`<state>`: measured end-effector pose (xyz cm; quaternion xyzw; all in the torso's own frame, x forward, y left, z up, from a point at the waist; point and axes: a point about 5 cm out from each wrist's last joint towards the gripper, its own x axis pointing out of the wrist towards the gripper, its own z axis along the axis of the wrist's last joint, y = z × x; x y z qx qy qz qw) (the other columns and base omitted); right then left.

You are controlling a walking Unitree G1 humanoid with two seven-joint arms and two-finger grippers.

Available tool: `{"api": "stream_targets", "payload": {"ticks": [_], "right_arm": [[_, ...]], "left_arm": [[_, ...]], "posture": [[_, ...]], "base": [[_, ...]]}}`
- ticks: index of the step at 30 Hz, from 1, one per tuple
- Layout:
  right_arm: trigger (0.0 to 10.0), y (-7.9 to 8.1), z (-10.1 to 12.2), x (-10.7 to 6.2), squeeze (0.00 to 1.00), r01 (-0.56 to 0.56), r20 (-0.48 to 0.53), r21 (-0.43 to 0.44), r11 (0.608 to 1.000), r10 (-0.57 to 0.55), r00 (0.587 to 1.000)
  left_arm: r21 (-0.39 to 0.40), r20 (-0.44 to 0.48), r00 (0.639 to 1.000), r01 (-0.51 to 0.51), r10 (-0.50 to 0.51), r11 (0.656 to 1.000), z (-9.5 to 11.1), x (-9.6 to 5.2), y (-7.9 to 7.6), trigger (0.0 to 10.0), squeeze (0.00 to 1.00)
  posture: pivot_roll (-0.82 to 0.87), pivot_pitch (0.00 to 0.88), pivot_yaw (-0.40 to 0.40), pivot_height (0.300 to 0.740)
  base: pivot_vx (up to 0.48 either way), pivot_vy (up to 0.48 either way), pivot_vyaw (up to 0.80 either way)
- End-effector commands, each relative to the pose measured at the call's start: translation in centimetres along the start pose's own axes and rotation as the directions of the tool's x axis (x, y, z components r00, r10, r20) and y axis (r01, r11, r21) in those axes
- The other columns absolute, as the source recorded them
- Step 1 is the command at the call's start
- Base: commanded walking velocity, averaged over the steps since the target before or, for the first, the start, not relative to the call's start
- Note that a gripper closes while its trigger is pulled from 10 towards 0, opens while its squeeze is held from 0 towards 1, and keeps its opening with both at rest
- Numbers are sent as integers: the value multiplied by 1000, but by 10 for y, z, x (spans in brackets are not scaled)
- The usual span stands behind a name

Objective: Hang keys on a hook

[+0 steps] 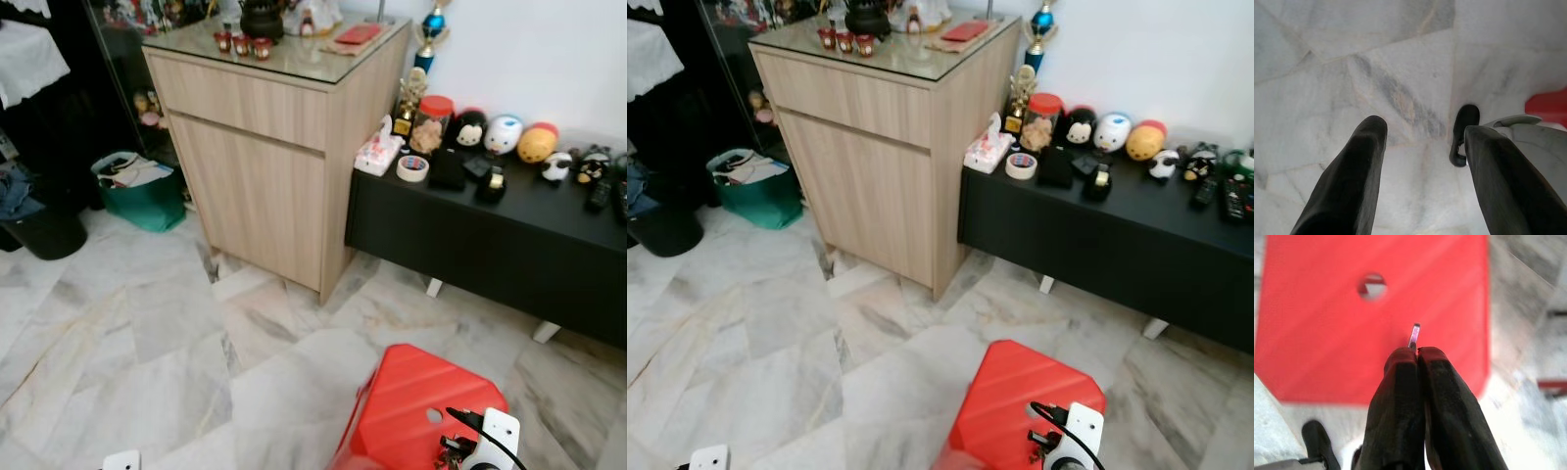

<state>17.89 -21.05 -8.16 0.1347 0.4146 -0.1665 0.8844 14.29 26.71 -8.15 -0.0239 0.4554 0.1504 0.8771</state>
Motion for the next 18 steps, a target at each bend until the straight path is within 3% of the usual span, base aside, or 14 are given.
{"api": "stream_targets", "payload": {"ticks": [1,10,18], "right_arm": [[10000,-4,-3,-1,0,16,-17,12,1000,-16,1000],[10000,-5,-4,-1,0,23,-18,20,1000,-23,1000],[10000,-6,-3,-1,0,28,-16,21,999,-28,999]], "left_arm": [[13,-27,1000,-9,9,1000,-6,-1,1,10000,0],[8,-31,1000,-5,6,1000,-6,0,-5,10000,0],[2,-43,999,-24,24,1000,-11,-3,8,10000,0]], "posture": [[44,0,-23,740],[44,0,-26,740],[40,0,-28,740]], "base": [[-371,0,0],[-375,0,0],[-374,0,0]]}}
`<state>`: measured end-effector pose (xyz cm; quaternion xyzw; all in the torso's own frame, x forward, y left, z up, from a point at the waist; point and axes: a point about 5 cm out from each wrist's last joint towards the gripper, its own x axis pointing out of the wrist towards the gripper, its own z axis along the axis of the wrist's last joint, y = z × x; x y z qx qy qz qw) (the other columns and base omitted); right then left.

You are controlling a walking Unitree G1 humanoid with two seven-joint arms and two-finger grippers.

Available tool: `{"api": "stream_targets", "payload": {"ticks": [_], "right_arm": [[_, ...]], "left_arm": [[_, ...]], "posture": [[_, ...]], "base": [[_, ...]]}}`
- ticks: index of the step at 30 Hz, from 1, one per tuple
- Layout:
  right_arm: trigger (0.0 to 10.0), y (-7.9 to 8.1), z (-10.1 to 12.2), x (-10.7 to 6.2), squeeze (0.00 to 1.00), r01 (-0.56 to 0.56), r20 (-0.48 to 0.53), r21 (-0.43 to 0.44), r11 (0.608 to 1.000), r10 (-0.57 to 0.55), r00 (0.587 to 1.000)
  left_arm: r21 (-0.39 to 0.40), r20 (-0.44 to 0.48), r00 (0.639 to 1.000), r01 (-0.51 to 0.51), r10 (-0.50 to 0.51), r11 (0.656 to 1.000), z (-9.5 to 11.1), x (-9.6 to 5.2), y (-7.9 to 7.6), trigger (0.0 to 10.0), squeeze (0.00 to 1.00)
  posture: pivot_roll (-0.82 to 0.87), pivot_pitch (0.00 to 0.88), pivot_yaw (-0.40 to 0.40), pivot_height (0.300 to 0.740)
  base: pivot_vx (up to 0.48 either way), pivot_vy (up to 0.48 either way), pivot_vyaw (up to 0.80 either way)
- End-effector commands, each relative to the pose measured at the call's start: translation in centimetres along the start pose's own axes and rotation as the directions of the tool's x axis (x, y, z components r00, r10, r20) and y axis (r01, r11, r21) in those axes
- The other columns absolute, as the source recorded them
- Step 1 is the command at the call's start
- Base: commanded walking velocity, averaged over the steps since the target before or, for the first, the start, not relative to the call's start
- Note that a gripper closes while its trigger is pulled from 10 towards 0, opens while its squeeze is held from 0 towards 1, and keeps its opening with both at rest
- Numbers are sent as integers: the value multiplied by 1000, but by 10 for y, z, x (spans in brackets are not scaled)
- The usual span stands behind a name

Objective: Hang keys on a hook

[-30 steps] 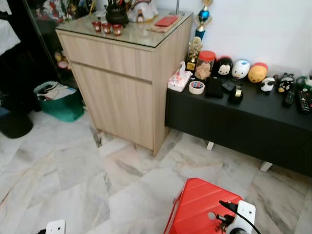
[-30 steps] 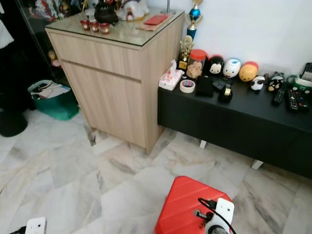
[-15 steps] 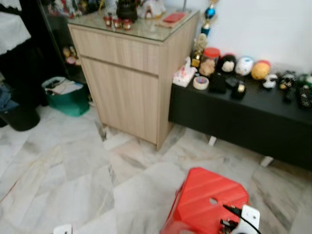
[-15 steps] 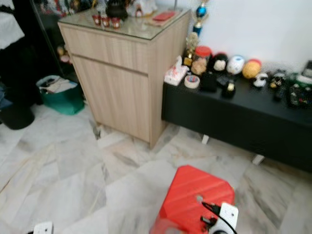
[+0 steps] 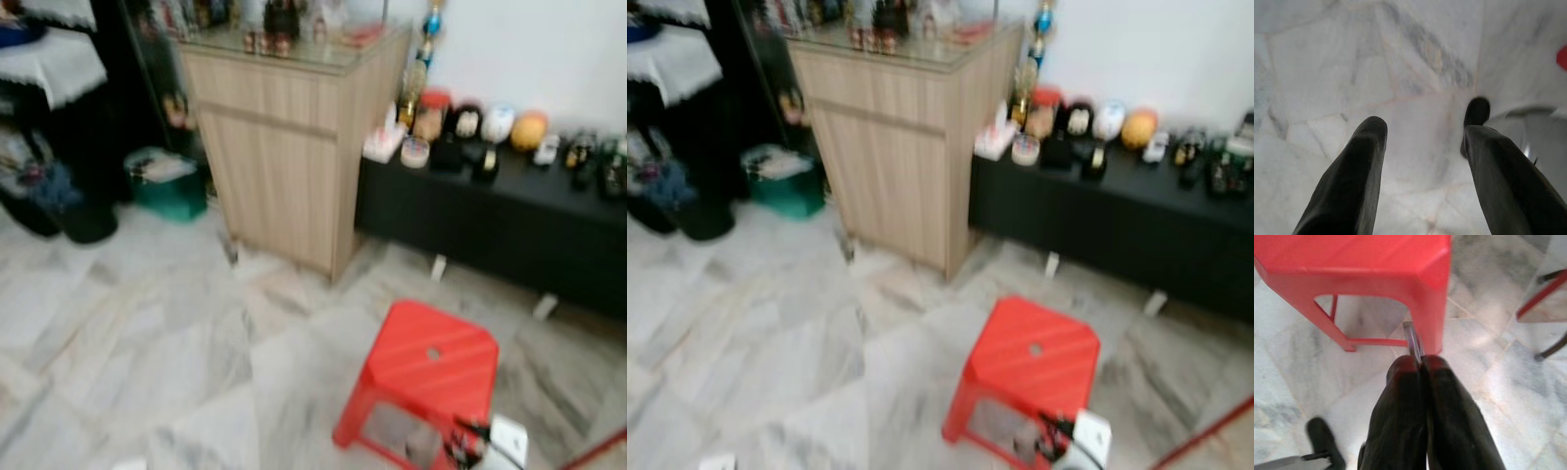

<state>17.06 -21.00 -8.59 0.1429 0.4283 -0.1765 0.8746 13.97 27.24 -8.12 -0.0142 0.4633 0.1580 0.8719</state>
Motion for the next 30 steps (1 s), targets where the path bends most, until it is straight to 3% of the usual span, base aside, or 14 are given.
{"api": "stream_targets", "payload": {"ticks": [1,21,30], "right_arm": [[10000,-2,6,1,0,11,17,1,1000,-11,1000],[10000,2,9,2,0,6,21,-2,1000,-6,1000],[10000,-5,8,1,0,14,17,6,1000,-14,1000]], "left_arm": [[-11,-28,1000,-3,3,1000,-10,-2,5,10000,0],[-5,-20,1000,19,-19,1000,-8,-2,0,10000,0],[47,-31,999,32,-30,998,-8,-2,-2,10000,0]], "posture": [[40,0,-31,740],[42,0,-36,740],[45,0,-40,740]], "base": [[-368,0,0],[-49,0,0],[0,-99,0]]}}
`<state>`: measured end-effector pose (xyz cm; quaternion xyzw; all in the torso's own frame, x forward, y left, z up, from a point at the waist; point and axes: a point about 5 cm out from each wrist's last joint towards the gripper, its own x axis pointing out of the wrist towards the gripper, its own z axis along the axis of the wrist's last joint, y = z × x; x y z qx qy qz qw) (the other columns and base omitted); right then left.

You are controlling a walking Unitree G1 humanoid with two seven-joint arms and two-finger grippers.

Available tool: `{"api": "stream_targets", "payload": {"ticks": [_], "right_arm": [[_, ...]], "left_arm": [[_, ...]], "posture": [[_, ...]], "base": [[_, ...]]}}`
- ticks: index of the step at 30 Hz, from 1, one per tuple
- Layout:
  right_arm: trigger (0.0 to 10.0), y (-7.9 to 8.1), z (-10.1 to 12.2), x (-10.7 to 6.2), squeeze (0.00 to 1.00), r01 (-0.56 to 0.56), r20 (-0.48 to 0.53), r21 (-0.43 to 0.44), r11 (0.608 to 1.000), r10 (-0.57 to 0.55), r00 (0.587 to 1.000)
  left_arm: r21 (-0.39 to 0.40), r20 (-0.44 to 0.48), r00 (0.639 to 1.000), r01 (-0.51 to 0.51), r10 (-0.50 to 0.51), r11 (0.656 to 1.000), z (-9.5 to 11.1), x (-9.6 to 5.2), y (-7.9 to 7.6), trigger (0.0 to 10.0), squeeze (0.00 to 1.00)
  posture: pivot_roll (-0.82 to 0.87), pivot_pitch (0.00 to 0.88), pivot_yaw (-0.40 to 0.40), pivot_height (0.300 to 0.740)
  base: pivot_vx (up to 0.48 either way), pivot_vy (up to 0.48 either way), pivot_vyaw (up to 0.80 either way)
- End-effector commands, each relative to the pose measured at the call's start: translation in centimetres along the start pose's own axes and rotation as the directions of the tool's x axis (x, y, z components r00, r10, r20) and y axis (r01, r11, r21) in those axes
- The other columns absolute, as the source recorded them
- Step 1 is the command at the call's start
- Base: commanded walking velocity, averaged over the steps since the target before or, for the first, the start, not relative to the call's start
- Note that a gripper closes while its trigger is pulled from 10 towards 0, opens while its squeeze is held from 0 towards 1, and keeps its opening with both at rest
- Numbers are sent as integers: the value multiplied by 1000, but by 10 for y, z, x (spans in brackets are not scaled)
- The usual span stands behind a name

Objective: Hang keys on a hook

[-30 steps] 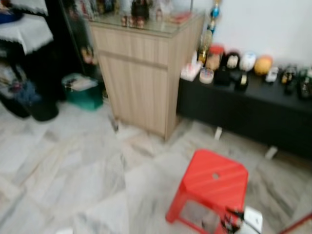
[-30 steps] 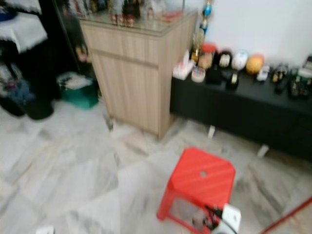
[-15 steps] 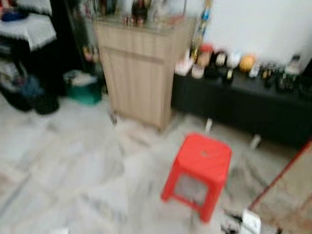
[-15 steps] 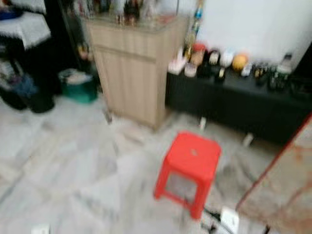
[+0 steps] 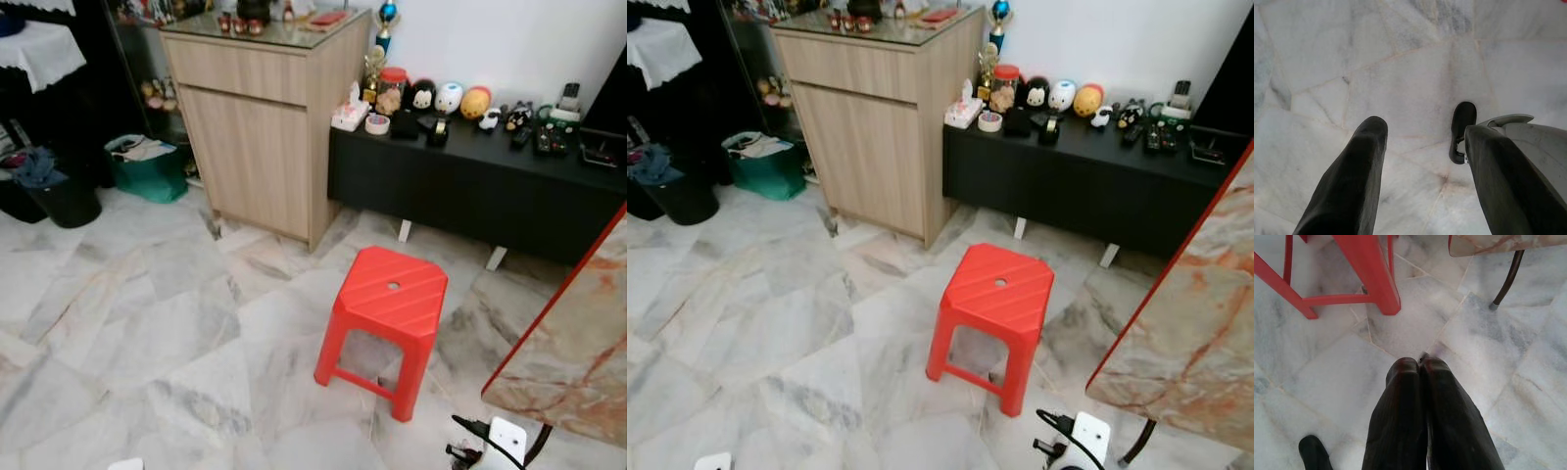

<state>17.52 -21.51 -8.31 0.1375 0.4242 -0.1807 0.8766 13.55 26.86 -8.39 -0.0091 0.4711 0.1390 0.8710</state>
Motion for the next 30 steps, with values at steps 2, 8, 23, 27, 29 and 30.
{"api": "stream_targets", "payload": {"ticks": [2,8,23,27,29,30], "right_arm": [[10000,-3,0,0,0,6,3,19,1000,-6,1000],[10000,-2,0,0,0,5,-3,17,1000,-5,1000],[10000,3,-1,0,0,-6,-3,8,1000,7,1000],[10000,4,-2,0,0,-9,-4,8,1000,9,1000],[10000,5,-2,0,0,-9,-4,8,1000,9,1000],[10000,5,-2,0,0,-10,-4,8,1000,10,1000]], "left_arm": [[18,-17,1000,4,-4,1000,-3,0,1,10000,0],[34,-19,1000,9,-9,999,-3,0,0,10000,0],[76,-20,1000,20,-19,997,-2,0,1,10000,0],[83,-21,1000,20,-18,996,-2,0,1,10000,0],[88,-21,1000,20,-18,996,-2,0,1,10000,0],[91,-21,1000,20,-19,996,-2,0,1,10000,0]], "posture": [[44,0,-38,740],[46,0,-39,740],[44,0,-27,740],[44,0,-22,740],[45,0,-21,740],[44,0,-21,740]], "base": [[0,-480,0],[0,-480,-647],[0,-480,-50],[0,-480,0],[0,-480,0],[0,-480,0]]}}
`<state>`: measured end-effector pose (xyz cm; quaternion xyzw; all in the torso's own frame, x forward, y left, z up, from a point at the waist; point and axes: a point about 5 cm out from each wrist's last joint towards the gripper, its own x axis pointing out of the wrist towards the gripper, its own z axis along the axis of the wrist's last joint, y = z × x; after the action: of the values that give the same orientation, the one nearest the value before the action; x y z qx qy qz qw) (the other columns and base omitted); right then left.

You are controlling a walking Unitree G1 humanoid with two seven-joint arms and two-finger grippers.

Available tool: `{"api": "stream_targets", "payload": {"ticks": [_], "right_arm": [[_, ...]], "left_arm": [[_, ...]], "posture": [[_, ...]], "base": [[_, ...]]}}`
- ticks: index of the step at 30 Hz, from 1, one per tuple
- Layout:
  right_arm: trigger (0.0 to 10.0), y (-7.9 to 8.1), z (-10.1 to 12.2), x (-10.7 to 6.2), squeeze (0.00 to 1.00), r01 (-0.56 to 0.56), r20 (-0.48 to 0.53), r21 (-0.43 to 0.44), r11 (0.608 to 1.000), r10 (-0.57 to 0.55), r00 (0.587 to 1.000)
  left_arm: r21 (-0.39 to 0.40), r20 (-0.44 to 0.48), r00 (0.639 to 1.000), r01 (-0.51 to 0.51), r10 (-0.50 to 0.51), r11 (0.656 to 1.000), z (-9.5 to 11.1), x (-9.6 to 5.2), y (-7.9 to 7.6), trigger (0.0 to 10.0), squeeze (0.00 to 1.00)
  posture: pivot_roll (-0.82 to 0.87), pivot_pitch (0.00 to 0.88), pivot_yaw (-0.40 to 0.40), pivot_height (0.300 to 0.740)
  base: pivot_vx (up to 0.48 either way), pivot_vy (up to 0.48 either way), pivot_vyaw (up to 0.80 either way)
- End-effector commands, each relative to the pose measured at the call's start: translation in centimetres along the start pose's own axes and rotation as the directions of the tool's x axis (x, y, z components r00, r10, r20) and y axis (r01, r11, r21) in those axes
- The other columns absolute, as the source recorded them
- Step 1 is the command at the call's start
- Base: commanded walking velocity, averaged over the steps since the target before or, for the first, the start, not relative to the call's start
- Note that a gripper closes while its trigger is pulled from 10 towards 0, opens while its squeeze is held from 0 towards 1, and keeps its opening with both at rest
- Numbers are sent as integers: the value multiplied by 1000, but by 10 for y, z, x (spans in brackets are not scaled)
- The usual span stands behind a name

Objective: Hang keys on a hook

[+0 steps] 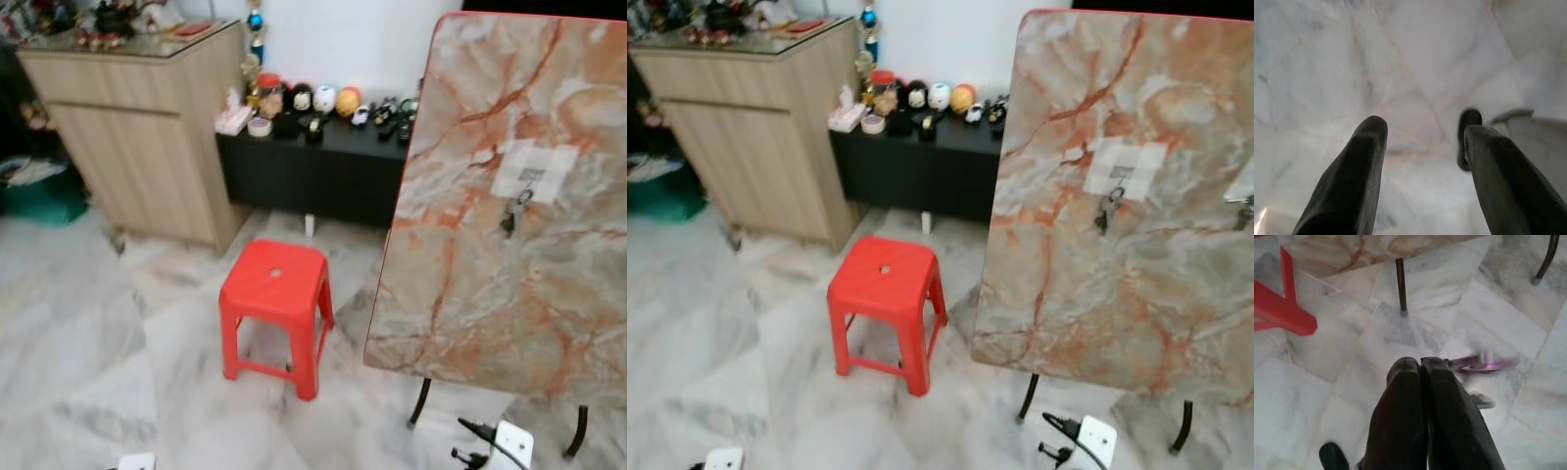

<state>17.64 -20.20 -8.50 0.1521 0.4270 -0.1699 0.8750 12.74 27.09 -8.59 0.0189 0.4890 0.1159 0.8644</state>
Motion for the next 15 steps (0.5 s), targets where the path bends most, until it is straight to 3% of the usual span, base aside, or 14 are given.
{"api": "stream_targets", "payload": {"ticks": [1,15], "right_arm": [[10000,-6,3,0,0,18,10,-8,1000,-18,1000],[10000,-1,3,0,0,15,12,2,1000,-15,1000]], "left_arm": [[19,10,1000,8,-8,1000,6,2,-3,10000,0],[38,9,1000,11,-12,999,7,2,-2,10000,0]], "posture": [[44,0,-19,740],[41,0,-9,740]], "base": [[0,-480,0],[0,-480,0]]}}
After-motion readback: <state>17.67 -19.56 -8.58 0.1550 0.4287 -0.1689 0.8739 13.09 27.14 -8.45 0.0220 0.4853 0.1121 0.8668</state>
